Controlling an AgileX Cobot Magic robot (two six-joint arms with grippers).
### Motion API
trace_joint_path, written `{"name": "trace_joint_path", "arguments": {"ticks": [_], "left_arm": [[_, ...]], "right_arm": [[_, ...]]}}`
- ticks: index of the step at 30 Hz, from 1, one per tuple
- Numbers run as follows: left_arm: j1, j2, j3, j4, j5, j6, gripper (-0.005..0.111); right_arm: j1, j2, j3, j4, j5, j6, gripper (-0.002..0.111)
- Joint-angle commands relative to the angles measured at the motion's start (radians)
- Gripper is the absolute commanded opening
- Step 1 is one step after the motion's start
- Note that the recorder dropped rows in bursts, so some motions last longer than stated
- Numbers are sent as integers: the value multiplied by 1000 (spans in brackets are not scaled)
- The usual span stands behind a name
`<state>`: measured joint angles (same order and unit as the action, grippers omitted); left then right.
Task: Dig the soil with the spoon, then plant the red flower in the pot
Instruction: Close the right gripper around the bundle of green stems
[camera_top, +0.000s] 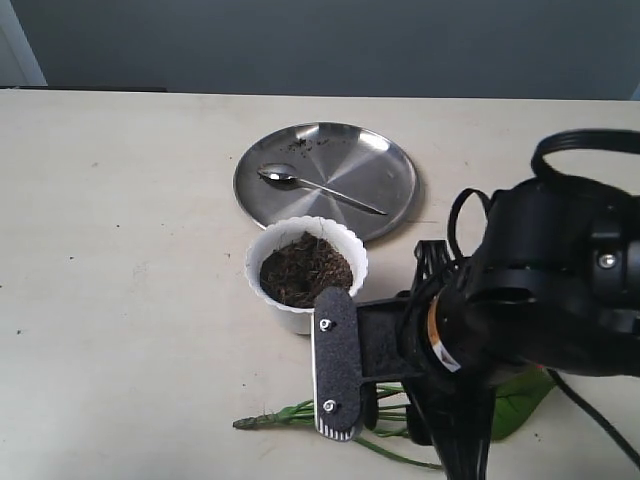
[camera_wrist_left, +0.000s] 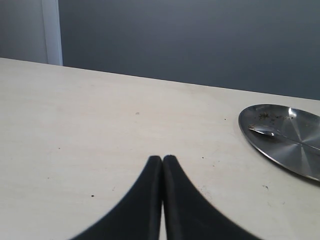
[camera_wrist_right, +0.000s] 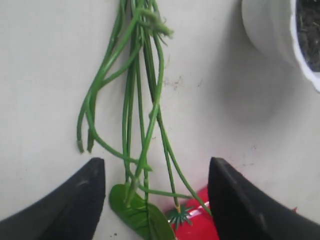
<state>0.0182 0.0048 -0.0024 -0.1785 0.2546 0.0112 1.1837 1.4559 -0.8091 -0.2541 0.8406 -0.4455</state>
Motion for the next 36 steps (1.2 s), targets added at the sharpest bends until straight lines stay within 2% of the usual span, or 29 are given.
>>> {"name": "trace_joint_path", "arguments": {"ticks": [1, 7, 17, 32, 34, 36], "left_arm": [[2, -5, 2, 2, -15, -1, 0], [2, -5, 2, 2, -15, -1, 0], [2, -5, 2, 2, -15, -1, 0], [2, -5, 2, 2, -15, -1, 0], [2, -5, 2, 2, -15, -1, 0], [2, -5, 2, 2, -15, -1, 0]], "right_arm": [[3, 52, -5, 11, -27, -15, 58], [3, 77, -5, 57, -28, -54, 58], [3, 165, -5, -8, -57, -58, 58], [3, 276, -5, -6, -134, -52, 58], [3, 276, -5, -6, -143, -52, 52], [3, 276, -5, -6, -144, -52, 35]]}}
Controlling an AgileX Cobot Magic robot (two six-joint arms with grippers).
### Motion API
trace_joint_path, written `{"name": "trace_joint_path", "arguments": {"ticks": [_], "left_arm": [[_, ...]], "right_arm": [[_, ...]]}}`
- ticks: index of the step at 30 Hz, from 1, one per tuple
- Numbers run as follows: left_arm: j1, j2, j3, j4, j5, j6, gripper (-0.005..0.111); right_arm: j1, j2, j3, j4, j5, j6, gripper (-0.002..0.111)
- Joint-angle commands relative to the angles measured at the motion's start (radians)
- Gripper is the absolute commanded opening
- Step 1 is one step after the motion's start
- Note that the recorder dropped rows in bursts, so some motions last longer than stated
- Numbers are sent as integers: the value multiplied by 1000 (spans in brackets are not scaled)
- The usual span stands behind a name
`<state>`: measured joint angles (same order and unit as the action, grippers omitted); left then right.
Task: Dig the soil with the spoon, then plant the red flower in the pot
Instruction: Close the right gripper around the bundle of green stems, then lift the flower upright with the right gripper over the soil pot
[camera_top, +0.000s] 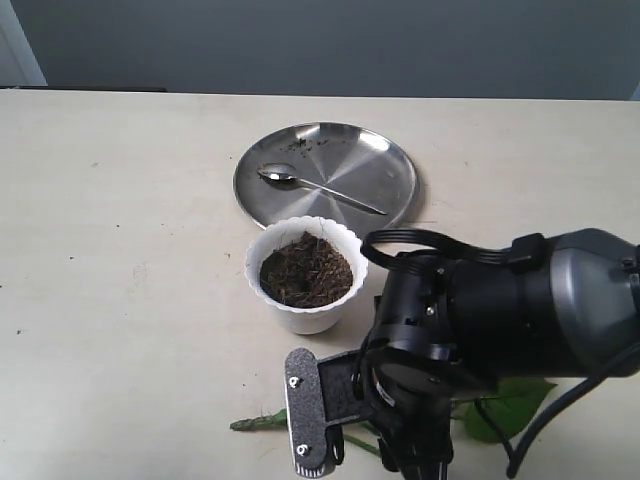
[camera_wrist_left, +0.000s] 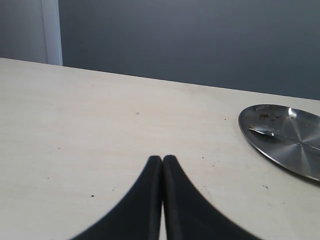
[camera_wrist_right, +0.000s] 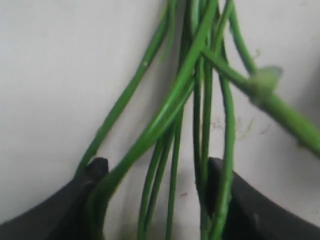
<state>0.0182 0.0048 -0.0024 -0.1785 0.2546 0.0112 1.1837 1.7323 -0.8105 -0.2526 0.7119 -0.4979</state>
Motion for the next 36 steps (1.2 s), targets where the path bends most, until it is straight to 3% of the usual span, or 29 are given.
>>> {"name": "trace_joint_path", "arguments": {"ticks": [1, 3, 4, 12, 18, 24, 29, 36], "left_arm": [[2, -5, 2, 2, -15, -1, 0], [2, -5, 2, 2, -15, -1, 0], [2, -5, 2, 2, -15, -1, 0], [2, -5, 2, 2, -15, -1, 0], [2, -5, 2, 2, -15, -1, 0], [2, -5, 2, 2, -15, -1, 0], [2, -5, 2, 2, -15, -1, 0], [2, -5, 2, 2, -15, -1, 0]], "right_arm": [[3, 0, -3, -8, -13, 0, 27], [3, -3, -3, -14, -3, 0, 5], [3, -5, -3, -15, -2, 0, -1], [3, -71, -3, -24, 12, 2, 1], [4, -139, -3, -83, 174, 5, 1], [4, -297, -43, -293, 497, 5, 1], [4, -326, -97, -587, 509, 53, 1], [4, -265, -129, -766, 509, 65, 1]]}}
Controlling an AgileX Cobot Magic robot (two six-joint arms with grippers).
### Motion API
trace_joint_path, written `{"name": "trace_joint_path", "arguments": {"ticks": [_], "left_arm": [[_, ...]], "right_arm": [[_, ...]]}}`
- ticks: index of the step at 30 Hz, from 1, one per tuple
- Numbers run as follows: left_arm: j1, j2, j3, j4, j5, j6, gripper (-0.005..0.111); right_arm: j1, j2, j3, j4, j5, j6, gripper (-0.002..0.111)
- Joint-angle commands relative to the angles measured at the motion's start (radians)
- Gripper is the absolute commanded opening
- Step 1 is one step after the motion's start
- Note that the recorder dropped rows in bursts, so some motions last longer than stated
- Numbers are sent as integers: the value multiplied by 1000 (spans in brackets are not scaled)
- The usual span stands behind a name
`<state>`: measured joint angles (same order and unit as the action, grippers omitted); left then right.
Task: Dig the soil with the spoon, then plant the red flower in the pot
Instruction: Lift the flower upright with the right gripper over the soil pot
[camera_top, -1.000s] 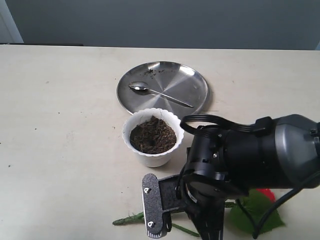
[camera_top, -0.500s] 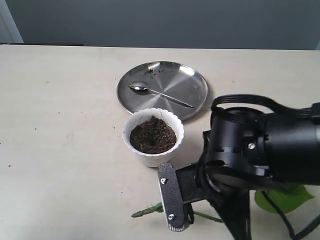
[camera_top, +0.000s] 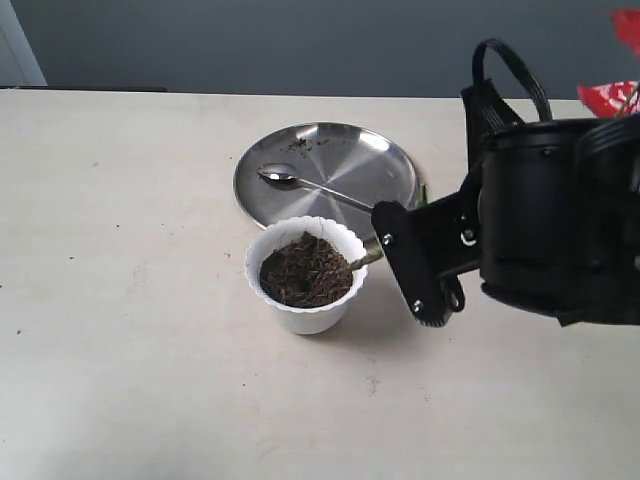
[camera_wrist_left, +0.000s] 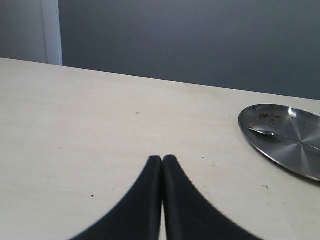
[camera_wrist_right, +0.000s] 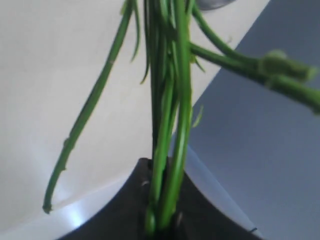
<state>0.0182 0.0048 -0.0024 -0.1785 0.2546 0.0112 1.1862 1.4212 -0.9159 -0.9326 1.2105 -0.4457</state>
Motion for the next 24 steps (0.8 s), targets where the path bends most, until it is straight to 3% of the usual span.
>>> {"name": "trace_joint_path", "arguments": {"ticks": [1, 6, 12, 24], "left_arm": [[2, -5, 2, 2, -15, -1, 0], [2, -5, 2, 2, -15, -1, 0], [2, -5, 2, 2, -15, -1, 0], [2, -5, 2, 2, -15, -1, 0]], "right_arm": [[2, 67, -27, -95, 11, 12, 1], [2, 184, -27, -217, 11, 52, 1], [2, 293, -27, -519, 11, 280, 1], [2, 377, -27, -610, 11, 287, 1]]}}
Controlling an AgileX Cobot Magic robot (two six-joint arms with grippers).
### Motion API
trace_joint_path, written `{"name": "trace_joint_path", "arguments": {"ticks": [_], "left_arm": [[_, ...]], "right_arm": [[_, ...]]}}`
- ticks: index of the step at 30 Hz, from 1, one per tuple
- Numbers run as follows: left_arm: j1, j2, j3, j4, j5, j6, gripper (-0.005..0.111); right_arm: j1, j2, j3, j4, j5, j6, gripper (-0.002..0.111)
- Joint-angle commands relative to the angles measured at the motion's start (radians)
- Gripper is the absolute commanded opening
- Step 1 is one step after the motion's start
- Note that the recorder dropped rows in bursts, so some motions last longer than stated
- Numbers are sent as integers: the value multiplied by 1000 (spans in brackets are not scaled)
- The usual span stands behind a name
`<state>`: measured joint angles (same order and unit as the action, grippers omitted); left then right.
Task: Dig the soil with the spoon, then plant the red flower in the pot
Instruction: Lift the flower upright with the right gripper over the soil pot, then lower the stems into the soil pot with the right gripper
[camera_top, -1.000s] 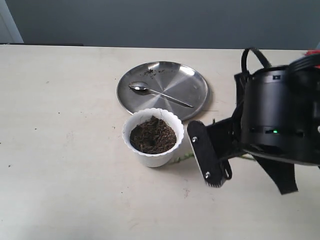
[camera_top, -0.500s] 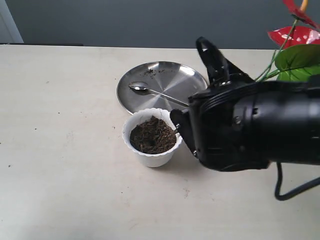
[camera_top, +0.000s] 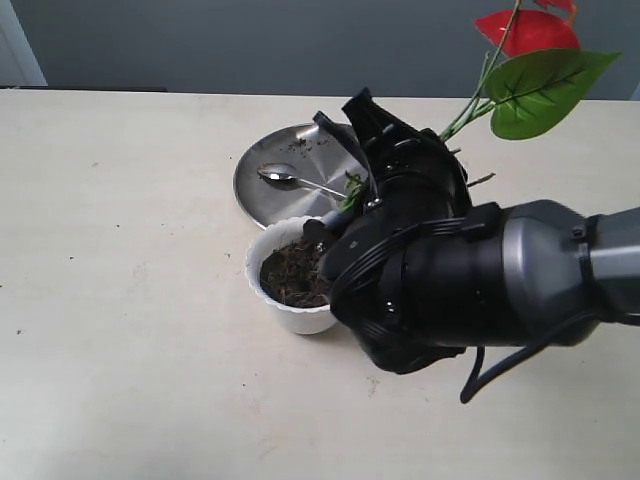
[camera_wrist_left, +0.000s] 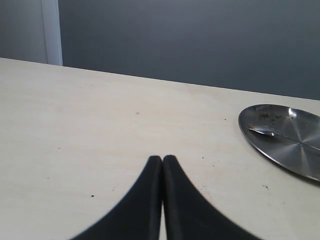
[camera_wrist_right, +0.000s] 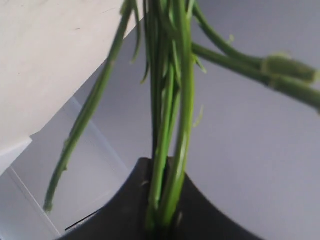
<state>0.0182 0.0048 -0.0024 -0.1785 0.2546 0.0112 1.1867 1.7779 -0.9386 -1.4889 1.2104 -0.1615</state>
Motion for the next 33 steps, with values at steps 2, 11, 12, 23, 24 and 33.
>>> {"name": "trace_joint_path", "arguments": {"ticks": [2, 11, 12, 23, 24, 33], "left_arm": [[2, -5, 2, 2, -15, -1, 0], [2, -5, 2, 2, -15, -1, 0], [2, -5, 2, 2, -15, -1, 0], [2, -5, 2, 2, -15, -1, 0], [2, -5, 2, 2, -15, -1, 0], [2, -5, 2, 2, -15, -1, 0]], "right_arm": [[1, 33, -4, -60, 11, 2, 1], [8, 74, -4, -99, 11, -4, 1], [11, 82, -4, -99, 11, -6, 1], [50, 74, -73, -41, 11, -17, 1], [50, 69, -73, -27, 11, -17, 1], [75, 4, -73, 105, 11, -68, 1]]}}
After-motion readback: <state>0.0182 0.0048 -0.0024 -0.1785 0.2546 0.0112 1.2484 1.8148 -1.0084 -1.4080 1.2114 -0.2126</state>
